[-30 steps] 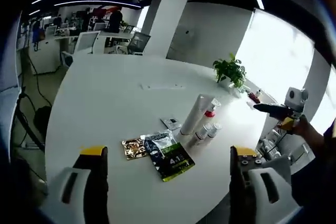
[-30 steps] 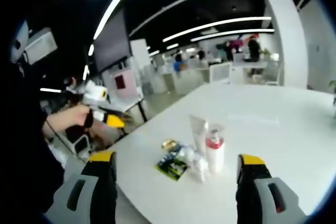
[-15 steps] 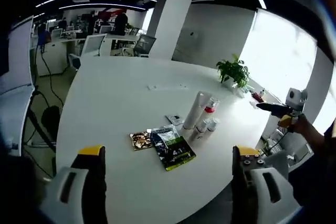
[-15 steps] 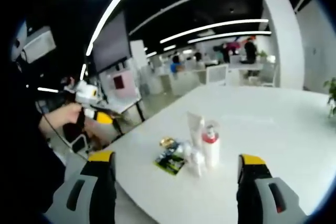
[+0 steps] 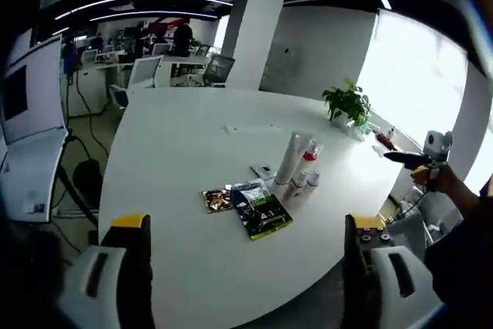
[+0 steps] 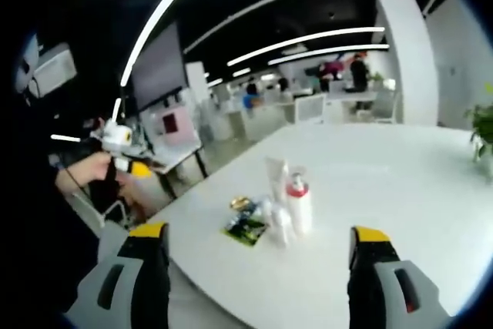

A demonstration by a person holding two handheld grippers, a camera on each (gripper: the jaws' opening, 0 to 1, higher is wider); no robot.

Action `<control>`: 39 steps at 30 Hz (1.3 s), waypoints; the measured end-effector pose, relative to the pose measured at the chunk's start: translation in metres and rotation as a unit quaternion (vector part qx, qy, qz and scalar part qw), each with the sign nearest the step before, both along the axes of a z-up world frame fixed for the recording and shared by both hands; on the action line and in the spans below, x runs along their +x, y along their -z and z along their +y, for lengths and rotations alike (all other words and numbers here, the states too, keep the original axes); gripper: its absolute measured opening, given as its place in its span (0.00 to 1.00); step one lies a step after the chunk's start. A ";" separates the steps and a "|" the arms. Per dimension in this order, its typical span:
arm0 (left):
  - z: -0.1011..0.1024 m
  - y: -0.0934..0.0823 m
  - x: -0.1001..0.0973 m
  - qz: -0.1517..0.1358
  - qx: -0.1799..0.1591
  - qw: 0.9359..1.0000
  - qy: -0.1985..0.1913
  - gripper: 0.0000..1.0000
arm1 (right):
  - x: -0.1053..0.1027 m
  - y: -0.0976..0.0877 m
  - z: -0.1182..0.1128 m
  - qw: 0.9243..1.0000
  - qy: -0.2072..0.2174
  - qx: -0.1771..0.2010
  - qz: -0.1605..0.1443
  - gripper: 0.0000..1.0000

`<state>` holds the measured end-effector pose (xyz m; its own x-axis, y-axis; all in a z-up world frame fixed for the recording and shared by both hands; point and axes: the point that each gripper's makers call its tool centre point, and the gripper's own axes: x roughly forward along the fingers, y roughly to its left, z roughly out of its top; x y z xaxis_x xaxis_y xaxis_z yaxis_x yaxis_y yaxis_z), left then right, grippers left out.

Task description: Arrange the skincare products in the storage area until every visible bottle or jar stands upright without overlapping.

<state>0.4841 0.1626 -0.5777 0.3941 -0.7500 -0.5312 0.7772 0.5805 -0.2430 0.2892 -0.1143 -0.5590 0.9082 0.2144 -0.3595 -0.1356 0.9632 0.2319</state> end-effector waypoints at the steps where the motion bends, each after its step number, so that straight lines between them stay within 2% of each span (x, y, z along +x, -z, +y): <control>1: 0.001 0.001 -0.001 0.002 0.001 1.000 0.000 0.99 | -0.002 0.001 -0.001 1.000 0.001 -0.001 0.002 0.99; 8: 0.002 0.002 -0.008 0.003 0.000 1.000 0.002 0.99 | -0.006 0.006 -0.002 1.000 -0.001 -0.009 0.015 0.99; 21: 0.004 0.004 -0.015 0.008 0.013 1.000 0.001 0.99 | -0.003 0.017 0.003 0.999 -0.021 -0.014 0.034 0.99; 28: -0.008 0.008 -0.022 0.014 0.012 1.000 0.004 0.99 | -0.005 0.024 -0.002 0.999 -0.026 -0.008 0.043 0.99; 31: -0.013 0.012 -0.026 0.019 0.014 1.000 0.010 0.99 | 0.002 0.014 -0.006 0.998 -0.010 0.055 0.008 0.99; 32: -0.013 0.014 -0.026 0.021 0.014 1.000 0.010 0.99 | 0.003 0.014 -0.008 0.998 -0.006 0.062 0.005 0.99; 39: -0.017 0.031 -0.032 0.043 0.020 0.999 0.007 0.99 | 0.009 0.028 -0.019 0.999 -0.006 0.040 0.029 0.99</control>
